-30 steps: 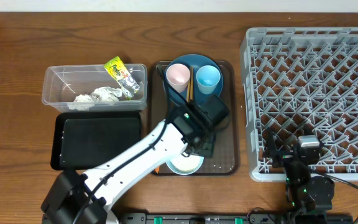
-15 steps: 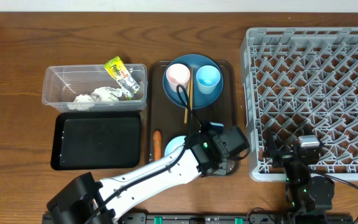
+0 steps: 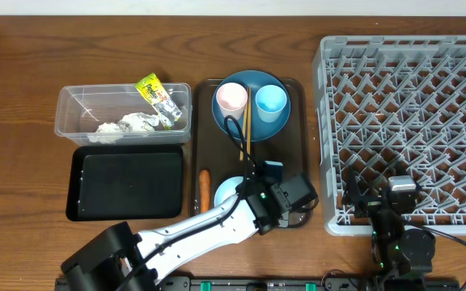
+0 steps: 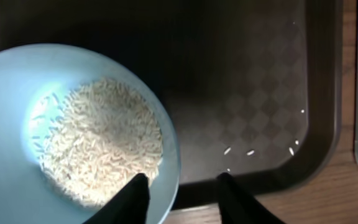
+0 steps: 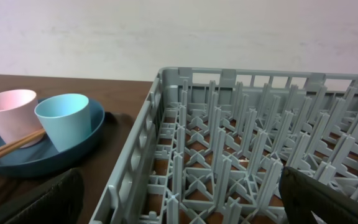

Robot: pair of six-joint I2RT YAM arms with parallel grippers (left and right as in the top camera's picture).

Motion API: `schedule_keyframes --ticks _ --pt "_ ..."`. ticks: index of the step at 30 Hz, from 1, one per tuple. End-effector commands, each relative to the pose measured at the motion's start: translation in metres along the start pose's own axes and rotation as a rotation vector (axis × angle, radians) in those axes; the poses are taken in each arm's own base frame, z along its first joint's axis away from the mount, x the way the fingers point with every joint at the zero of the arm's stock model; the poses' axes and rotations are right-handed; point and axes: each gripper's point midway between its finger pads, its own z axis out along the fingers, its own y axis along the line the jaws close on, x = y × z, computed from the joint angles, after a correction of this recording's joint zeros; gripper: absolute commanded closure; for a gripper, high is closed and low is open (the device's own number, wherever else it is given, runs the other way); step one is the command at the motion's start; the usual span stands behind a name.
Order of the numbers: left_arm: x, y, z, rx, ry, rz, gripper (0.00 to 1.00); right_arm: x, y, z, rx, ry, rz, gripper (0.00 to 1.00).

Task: Sort waste into correct bins and load items into the dishwasher rack
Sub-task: 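Grasp the rim of the light-blue rice bowl with the left gripper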

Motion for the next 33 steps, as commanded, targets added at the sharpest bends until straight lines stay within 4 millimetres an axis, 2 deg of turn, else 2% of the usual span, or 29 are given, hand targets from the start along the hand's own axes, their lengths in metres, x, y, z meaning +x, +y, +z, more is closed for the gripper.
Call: schedule_keyframes --ticks 1,9,15,24,25,33 --pt "-0.002 0.009 0.006 -0.044 -0.025 -0.005 0.64 0.001 0.002 0.000 -0.006 0.004 -0.008 0.01" --pt "-0.001 0.014 0.014 -0.076 -0.029 0.002 0.68 0.001 0.002 0.000 -0.006 0.004 -0.008 0.01" --pt "0.002 0.012 0.028 -0.092 -0.017 0.017 0.69 0.001 0.002 0.000 -0.006 0.004 -0.008 0.01" --pt "0.003 0.012 0.030 -0.094 -0.015 0.022 0.81 0.001 0.002 0.000 -0.006 0.004 -0.008 0.01" --pt "0.003 0.012 0.030 -0.094 -0.014 0.023 0.86 0.001 0.002 0.000 -0.006 0.004 -0.008 0.01" --pt "0.002 0.011 0.029 -0.089 -0.018 0.021 0.94 0.001 0.002 0.000 -0.006 0.004 -0.008 0.01"
